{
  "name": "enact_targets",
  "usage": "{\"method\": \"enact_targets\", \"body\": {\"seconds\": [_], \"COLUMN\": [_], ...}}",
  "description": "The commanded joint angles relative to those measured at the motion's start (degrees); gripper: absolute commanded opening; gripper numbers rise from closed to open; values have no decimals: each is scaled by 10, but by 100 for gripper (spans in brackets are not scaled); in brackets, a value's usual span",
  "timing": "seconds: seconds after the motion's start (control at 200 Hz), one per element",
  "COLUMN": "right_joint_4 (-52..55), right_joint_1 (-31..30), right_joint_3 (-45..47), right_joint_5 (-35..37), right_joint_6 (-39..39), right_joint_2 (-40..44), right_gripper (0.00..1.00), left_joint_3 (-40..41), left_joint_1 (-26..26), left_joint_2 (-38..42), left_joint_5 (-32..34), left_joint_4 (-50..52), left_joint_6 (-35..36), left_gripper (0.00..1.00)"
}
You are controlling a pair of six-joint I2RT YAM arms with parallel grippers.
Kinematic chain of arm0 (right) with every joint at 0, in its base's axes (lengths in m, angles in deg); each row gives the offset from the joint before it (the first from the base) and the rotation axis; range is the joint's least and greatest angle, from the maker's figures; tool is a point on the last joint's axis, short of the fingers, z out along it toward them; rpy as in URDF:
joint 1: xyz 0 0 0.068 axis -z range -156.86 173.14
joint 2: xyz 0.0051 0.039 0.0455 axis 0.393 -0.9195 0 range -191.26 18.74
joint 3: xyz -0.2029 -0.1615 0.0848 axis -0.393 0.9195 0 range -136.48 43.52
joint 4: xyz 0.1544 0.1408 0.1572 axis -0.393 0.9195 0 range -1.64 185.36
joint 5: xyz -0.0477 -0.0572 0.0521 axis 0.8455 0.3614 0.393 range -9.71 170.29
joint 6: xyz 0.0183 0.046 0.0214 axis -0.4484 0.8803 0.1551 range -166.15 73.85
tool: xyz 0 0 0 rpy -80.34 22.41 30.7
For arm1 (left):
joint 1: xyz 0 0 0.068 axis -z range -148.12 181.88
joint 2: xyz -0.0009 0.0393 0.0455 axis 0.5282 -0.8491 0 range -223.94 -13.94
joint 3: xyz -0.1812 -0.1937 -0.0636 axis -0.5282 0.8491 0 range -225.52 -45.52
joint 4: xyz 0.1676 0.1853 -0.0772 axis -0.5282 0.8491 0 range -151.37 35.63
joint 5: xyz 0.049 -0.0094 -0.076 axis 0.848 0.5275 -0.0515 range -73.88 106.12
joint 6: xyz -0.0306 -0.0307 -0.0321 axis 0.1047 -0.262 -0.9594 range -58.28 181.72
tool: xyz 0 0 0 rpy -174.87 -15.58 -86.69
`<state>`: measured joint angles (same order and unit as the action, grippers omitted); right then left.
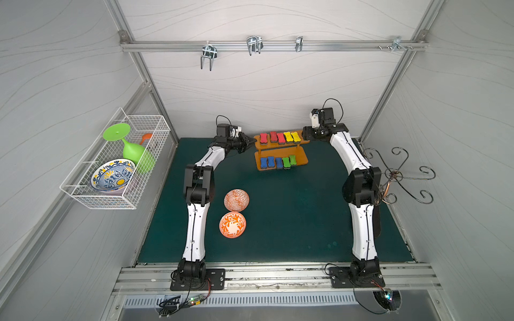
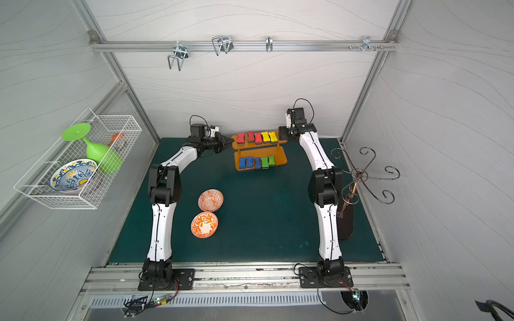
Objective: Remove the whiteboard erasers from the shelf
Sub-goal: Move the shelf to the center of the board.
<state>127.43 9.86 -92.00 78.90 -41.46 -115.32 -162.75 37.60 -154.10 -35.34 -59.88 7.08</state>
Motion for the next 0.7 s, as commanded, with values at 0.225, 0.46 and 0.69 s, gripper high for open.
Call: {"method": "enact_targets", "body": {"seconds": [0.225, 0.46, 0.69], "right_joint_4": [15, 15, 19], "right_joint_1": [-1, -16, -42], "right_joint_3": [-35, -36, -57], "right_joint_5": [2, 15, 24], "right_joint_6": [-5, -12, -19], "right_joint_2": [49, 73, 56], "right_gripper": [74, 76, 74], "left_joint_3": [-5, 17, 43], "left_joint_1": [-11, -14, -24], "left_joint_2": [24, 36, 51], "left_joint_5": [14, 10, 9], "left_joint_4": [6, 1, -6], "left_joint_6": [20, 20, 20], "left_gripper": [0, 0, 0]}}
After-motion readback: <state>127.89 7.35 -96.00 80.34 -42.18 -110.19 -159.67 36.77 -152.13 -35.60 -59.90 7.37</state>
